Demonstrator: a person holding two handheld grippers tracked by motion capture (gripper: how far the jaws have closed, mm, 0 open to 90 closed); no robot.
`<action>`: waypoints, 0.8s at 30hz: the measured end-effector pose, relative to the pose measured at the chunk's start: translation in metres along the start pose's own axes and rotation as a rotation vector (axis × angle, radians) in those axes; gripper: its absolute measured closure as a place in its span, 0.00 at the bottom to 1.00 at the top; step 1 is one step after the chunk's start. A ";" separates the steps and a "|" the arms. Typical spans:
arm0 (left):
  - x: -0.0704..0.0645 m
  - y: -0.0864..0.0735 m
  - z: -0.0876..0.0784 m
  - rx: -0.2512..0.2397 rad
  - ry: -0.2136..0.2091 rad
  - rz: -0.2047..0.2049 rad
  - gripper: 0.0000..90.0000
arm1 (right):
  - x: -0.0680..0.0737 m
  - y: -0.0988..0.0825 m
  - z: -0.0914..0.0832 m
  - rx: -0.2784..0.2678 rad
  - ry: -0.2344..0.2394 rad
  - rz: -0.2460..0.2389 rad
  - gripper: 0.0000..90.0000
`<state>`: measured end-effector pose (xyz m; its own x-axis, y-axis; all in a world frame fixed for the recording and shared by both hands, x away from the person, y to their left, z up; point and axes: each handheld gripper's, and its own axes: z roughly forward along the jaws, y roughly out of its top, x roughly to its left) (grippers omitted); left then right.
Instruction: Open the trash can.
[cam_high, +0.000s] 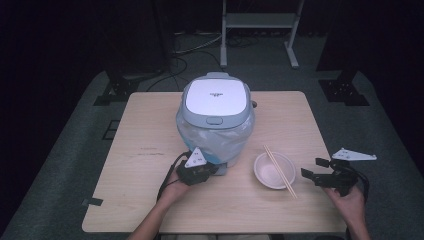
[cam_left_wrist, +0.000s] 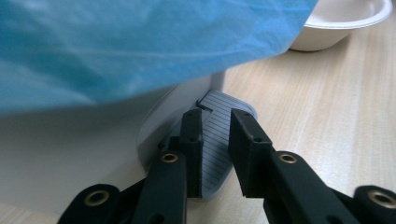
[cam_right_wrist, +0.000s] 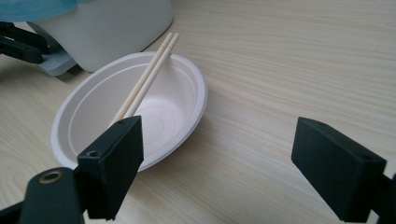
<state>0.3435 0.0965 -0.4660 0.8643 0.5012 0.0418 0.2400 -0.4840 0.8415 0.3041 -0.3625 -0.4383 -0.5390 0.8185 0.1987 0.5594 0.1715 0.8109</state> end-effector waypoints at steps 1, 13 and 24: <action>0.000 -0.002 0.000 -0.006 0.002 -0.007 0.84 | 0.000 0.000 0.000 -0.001 0.002 0.000 0.17; -0.008 0.005 0.006 0.057 0.041 0.095 0.98 | 0.004 0.005 -0.001 -0.009 0.018 -0.010 0.17; -0.014 0.007 0.015 0.150 0.068 0.171 1.00 | 0.010 0.013 -0.006 -0.026 0.047 -0.011 0.17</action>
<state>0.3394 0.0754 -0.4692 0.8674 0.4475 0.2178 0.1597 -0.6647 0.7299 0.3022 -0.3552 -0.4230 -0.5742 0.7899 0.2152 0.5371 0.1651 0.8272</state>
